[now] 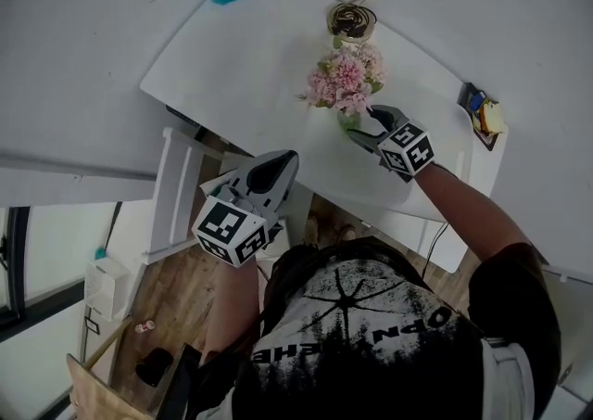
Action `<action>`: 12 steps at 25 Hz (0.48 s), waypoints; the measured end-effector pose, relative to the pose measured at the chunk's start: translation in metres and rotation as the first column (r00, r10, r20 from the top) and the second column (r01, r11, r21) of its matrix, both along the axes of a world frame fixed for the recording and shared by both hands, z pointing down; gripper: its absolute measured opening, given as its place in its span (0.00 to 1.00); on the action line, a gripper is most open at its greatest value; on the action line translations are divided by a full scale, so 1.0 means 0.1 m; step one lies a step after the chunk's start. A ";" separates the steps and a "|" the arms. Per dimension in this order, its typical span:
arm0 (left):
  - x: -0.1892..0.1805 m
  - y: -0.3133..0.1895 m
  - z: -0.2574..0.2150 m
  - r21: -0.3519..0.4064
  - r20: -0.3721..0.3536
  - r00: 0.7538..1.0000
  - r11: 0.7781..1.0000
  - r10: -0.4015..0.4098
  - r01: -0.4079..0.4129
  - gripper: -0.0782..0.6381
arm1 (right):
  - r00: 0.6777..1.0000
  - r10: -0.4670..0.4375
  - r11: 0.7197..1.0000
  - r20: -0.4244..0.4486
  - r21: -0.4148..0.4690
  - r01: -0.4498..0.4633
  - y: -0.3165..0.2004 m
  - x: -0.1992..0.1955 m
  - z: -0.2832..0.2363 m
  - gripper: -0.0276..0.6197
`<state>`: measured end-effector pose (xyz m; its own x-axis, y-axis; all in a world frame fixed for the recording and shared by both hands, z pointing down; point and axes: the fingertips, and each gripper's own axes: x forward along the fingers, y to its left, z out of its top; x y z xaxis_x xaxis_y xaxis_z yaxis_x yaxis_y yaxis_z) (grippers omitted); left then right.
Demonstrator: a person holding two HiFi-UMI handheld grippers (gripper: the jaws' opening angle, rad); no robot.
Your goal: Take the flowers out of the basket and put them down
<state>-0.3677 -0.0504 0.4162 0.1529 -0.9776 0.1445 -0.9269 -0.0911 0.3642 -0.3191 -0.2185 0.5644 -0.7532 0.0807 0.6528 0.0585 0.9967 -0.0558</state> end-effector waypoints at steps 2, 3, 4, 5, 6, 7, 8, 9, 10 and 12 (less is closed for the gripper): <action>-0.04 0.02 0.02 -0.001 -0.008 1.000 1.000 -0.004 0.004 0.13 | 1.000 0.003 1.000 -0.022 0.008 -0.003 -0.03 -0.01 0.10 0.47; -0.07 0.03 0.03 -0.003 -0.011 1.000 1.000 -0.007 0.007 0.13 | 1.000 0.005 1.000 -0.031 0.007 -0.005 -0.04 -0.03 0.14 0.47; -0.09 0.04 0.05 -0.007 -0.013 1.000 1.000 -0.010 0.010 0.13 | 0.999 0.005 1.000 -0.039 0.004 -0.005 -0.05 -0.04 0.19 0.48; -0.11 0.05 0.07 -0.010 -0.015 1.000 1.000 -0.014 0.014 0.13 | 0.999 0.002 1.000 -0.047 0.003 -0.002 -0.05 -0.06 0.23 0.48; -0.13 0.05 0.09 -0.014 -0.017 1.000 1.000 -0.018 0.018 0.13 | 0.998 -0.002 1.000 -0.055 0.004 0.003 -0.05 -0.07 0.27 0.49; -0.15 0.06 0.10 -0.017 -0.019 1.000 1.000 -0.021 0.021 0.13 | 0.998 -0.004 1.000 -0.062 0.005 0.005 -0.06 -0.08 0.31 0.49; -0.15 0.06 0.12 -0.021 -0.021 1.000 1.000 -0.023 0.022 0.13 | 0.998 -0.002 1.000 -0.067 0.003 0.002 -0.07 -0.09 0.34 0.49; -0.16 0.07 0.14 -0.025 -0.023 0.999 0.999 -0.024 0.024 0.13 | 0.997 0.002 1.000 -0.072 -0.001 -0.002 -0.08 -0.09 0.37 0.49; -0.16 0.07 0.15 -0.028 -0.026 0.999 0.999 -0.026 0.025 0.13 | 0.997 0.006 1.000 -0.077 -0.005 -0.006 -0.09 -0.10 0.40 0.49; -0.17 0.09 0.18 -0.035 -0.030 0.999 0.999 -0.030 0.029 0.13 | 0.996 0.013 1.000 -0.087 -0.009 -0.013 -0.11 -0.12 0.46 0.50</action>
<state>-0.3850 -0.0416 0.4343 0.1286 -0.9763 0.1741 -0.9174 -0.0504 0.3948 -0.3306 -0.2292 0.6108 -0.6950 0.0780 0.7147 0.0400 0.9968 -0.0699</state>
